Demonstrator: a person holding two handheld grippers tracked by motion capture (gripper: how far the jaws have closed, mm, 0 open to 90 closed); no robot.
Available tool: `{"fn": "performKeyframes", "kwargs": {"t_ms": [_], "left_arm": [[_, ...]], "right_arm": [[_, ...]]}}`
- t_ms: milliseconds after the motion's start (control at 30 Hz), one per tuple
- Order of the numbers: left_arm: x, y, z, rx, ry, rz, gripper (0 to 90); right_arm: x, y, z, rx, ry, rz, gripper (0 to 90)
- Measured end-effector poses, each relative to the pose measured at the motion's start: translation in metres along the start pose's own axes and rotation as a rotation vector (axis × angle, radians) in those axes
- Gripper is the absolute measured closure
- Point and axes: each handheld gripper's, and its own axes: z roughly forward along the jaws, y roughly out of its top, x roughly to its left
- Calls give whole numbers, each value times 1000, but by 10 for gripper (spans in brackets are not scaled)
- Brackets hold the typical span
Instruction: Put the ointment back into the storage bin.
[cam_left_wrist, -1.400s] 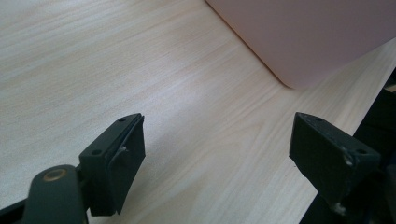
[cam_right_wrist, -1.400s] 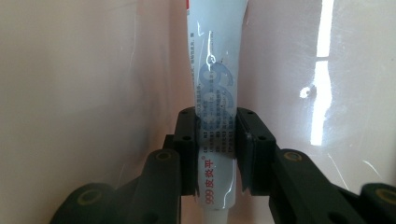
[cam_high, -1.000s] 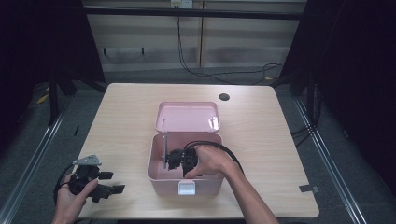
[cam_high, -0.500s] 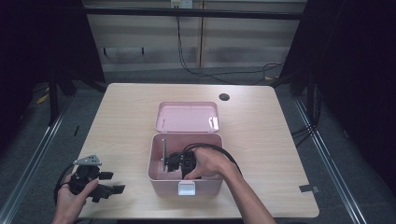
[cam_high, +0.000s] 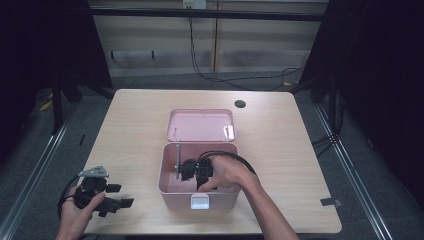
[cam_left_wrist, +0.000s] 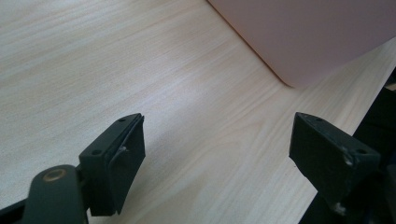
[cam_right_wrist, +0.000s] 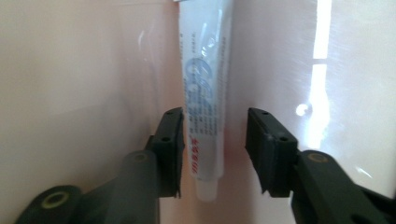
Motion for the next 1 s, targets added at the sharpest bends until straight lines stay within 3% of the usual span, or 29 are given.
{"fn": "performKeyframes", "kwargs": {"t_ms": [33, 67, 367, 633, 1000], "left_arm": [[0, 0, 0, 0, 0, 0, 183], [0, 0, 0, 0, 0, 0, 183], [0, 0, 0, 0, -1, 0, 183], [0, 0, 0, 1, 0, -2, 183], [0, 0, 0, 2, -1, -1, 183]], "right_arm": [[0, -1, -1, -7, -18, 1, 554], [1, -3, -2, -32, -6, 5, 545], [7, -10, -20, -69, -58, 11, 514], [10, -20, -33, -136, -60, 34, 494], [16, -32, -50, -160, -114, 39, 494]]}}
